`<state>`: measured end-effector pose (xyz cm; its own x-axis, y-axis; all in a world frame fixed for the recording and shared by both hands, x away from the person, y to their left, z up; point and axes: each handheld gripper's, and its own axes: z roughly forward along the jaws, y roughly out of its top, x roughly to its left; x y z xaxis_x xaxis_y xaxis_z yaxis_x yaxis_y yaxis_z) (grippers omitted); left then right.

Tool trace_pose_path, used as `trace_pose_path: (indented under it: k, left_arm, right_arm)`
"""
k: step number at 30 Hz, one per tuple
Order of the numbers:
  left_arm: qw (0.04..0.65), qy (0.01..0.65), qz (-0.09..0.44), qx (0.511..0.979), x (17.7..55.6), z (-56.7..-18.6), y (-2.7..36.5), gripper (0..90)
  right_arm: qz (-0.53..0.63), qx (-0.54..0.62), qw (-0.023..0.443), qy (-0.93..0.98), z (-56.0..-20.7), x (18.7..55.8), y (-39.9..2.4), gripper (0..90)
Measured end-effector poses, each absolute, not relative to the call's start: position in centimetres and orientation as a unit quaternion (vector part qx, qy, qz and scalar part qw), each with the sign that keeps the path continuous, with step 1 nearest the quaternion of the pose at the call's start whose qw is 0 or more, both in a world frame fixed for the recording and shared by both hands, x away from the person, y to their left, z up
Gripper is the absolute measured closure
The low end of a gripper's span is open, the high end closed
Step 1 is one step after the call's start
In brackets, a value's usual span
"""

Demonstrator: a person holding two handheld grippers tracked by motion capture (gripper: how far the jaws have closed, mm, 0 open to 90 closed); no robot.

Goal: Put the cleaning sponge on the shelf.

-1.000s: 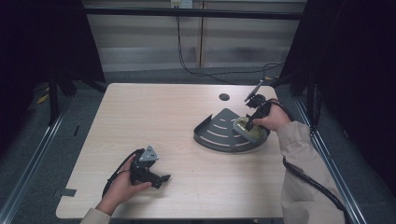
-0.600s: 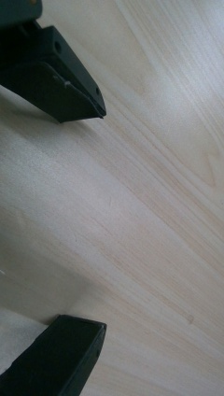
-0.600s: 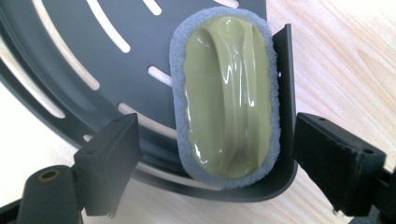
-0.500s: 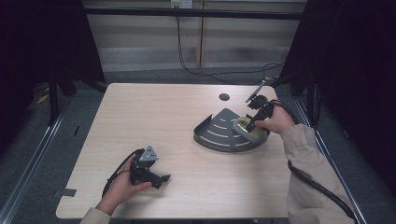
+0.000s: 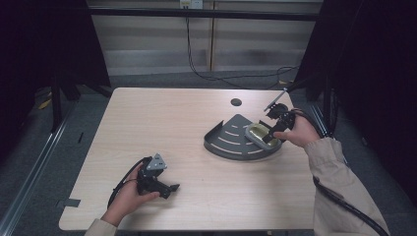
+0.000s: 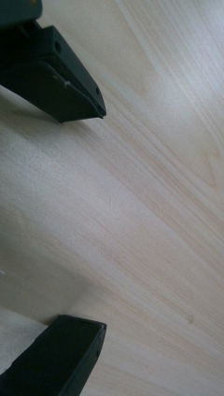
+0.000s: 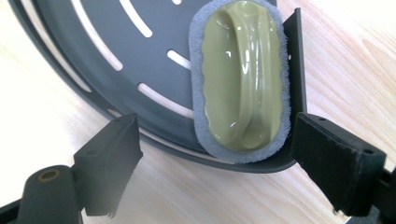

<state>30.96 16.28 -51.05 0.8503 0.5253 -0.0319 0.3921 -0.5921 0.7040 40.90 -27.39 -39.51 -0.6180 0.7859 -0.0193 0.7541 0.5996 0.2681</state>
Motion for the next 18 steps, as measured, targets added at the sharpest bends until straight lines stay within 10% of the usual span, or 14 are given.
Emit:
trace_pose_path:
  k: [18]
  left_arm:
    - [0.367, 0.255, 0.09, 0.89, 31.0, -51.0, 16.3, 0.0]
  right_arm:
    - [0.136, 0.402, 0.072, 0.903, -40.0, 37.1, -26.9, 15.4]
